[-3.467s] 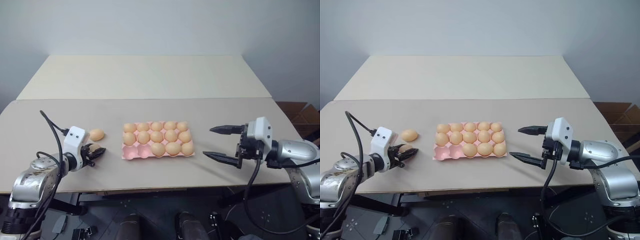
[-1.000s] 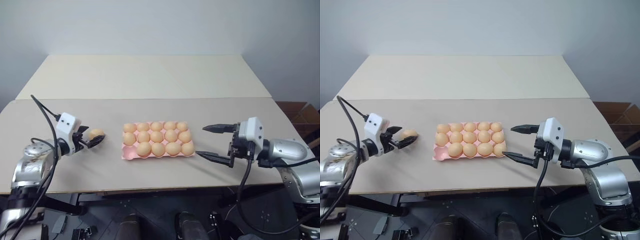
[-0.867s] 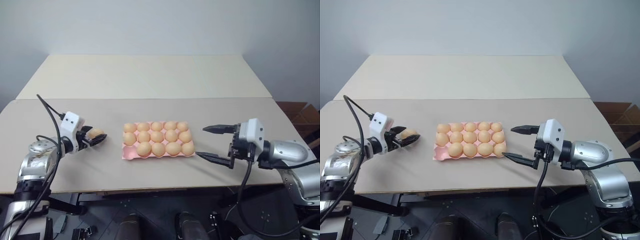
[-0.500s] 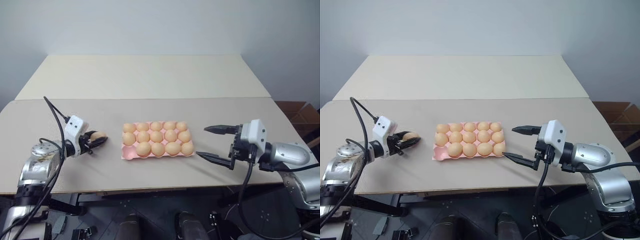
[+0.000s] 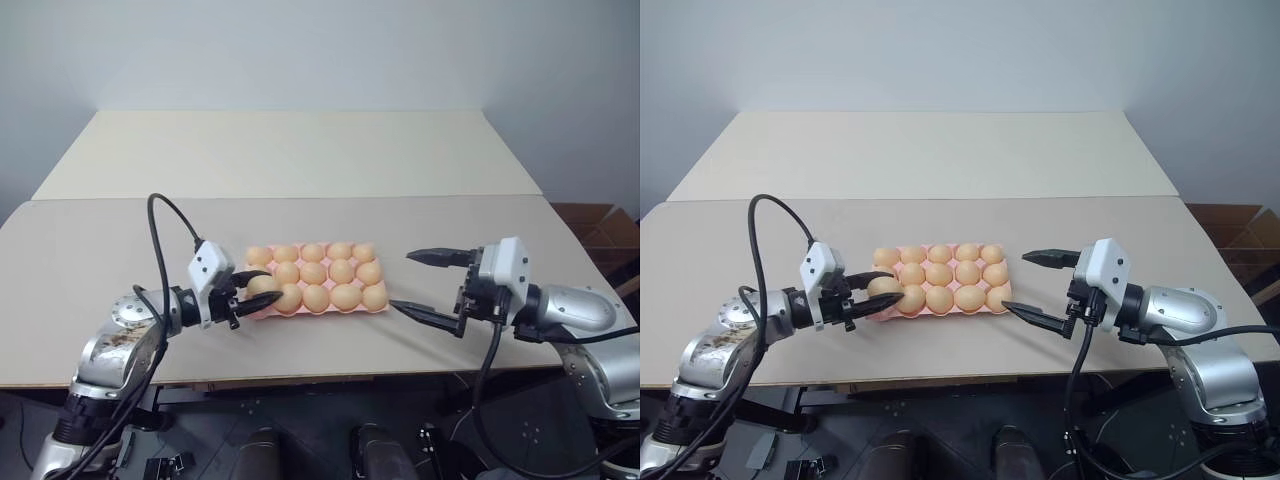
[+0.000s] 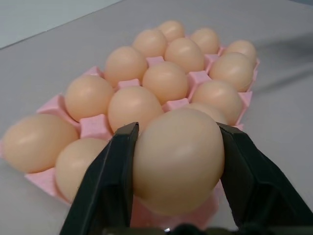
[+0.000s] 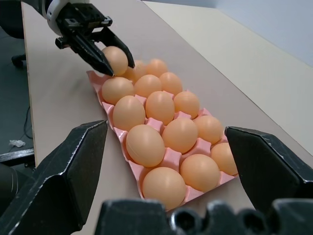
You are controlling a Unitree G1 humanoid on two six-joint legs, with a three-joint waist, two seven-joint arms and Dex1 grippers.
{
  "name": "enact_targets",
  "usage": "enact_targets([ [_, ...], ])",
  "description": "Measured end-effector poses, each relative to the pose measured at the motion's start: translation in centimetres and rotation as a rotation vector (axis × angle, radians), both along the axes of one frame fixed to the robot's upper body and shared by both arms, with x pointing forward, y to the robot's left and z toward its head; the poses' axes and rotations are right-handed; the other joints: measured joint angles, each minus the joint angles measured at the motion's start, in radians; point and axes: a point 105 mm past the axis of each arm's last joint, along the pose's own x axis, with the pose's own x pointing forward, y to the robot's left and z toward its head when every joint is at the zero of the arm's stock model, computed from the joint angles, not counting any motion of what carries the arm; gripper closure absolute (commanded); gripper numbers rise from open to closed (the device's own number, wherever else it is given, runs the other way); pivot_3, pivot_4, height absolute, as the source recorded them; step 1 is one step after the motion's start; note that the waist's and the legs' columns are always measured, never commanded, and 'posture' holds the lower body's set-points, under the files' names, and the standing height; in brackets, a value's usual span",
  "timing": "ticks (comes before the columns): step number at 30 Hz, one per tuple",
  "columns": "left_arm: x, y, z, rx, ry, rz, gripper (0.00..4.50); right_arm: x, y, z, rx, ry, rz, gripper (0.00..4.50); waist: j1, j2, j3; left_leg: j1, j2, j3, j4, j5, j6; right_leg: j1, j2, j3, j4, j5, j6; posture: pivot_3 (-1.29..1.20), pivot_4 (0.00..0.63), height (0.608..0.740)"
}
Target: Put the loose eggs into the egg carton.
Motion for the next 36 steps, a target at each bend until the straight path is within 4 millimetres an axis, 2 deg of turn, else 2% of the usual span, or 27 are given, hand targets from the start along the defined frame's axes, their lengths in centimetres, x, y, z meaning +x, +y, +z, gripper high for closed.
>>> enact_targets([
  [4,0.0,0.0,0.1,-0.003,-0.001,-0.004,0.02,-0.1,0.1,0.1,0.002,-0.006,0.003,0.00,0.000,0.000,0.000,0.000,0.000,0.000,0.000,0.000,0.000,0.000,0.000,0.000,0.000,0.000,0.000,0.00,0.150,0.740],
  [7,0.1,0.8,0.9,-0.020,-0.024,0.023,0.02,-0.1,0.1,0.1,0.005,-0.005,-0.001,0.00,0.000,0.000,0.000,0.000,0.000,0.000,0.000,0.000,0.000,0.000,0.000,0.000,0.000,0.000,0.000,0.00,0.150,0.740],
  [12,-0.5,4.0,3.8,-0.023,-0.110,0.094,0.02,-0.1,0.1,0.0,0.009,-0.005,-0.009,0.00,-0.007,0.000,0.000,0.000,0.000,0.000,0.000,0.000,0.000,0.000,0.000,0.000,0.000,0.000,0.000,0.00,0.150,0.740],
  [20,-4.2,10.3,3.7,0.060,-0.081,0.223,0.02,-0.4,-0.1,-0.5,0.011,0.022,-0.001,0.00,-0.013,0.000,0.000,0.000,0.001,0.000,0.000,0.000,0.000,0.000,-0.001,-0.001,-0.001,-0.002,0.000,0.00,0.150,0.740],
  [22,-5.2,11.3,4.1,0.062,-0.086,0.257,0.02,-0.5,-0.3,-0.9,0.010,0.037,-0.009,0.00,-0.013,0.000,0.000,0.000,0.001,0.001,0.000,0.000,0.000,-0.001,-0.001,-0.001,-0.001,-0.002,0.000,0.00,0.150,0.740],
  [28,-8.6,11.5,4.5,0.023,-0.083,0.285,0.02,-0.7,-1.1,-1.4,0.004,0.062,-0.027,0.00,-0.009,0.000,0.000,0.001,0.001,0.001,0.000,0.000,0.000,-0.001,-0.002,0.000,-0.001,-0.006,0.002,0.00,0.150,0.740],
  [29,-8.9,11.5,4.4,0.022,-0.073,0.288,0.02,-0.7,-1.2,-1.3,0.002,0.060,-0.032,0.00,-0.007,0.000,0.000,0.001,0.001,0.001,0.000,0.000,0.000,0.000,-0.001,0.000,0.000,-0.008,-0.003,0.00,0.150,0.740],
  [36,-10.2,11.2,4.4,0.022,-0.064,0.304,0.02,-0.3,-1.7,-1.5,0.006,0.075,-0.049,0.00,-0.005,0.000,0.000,0.003,0.002,0.001,0.000,0.000,0.000,0.000,-0.001,0.000,0.001,-0.009,-0.004,0.00,0.150,0.740],
])
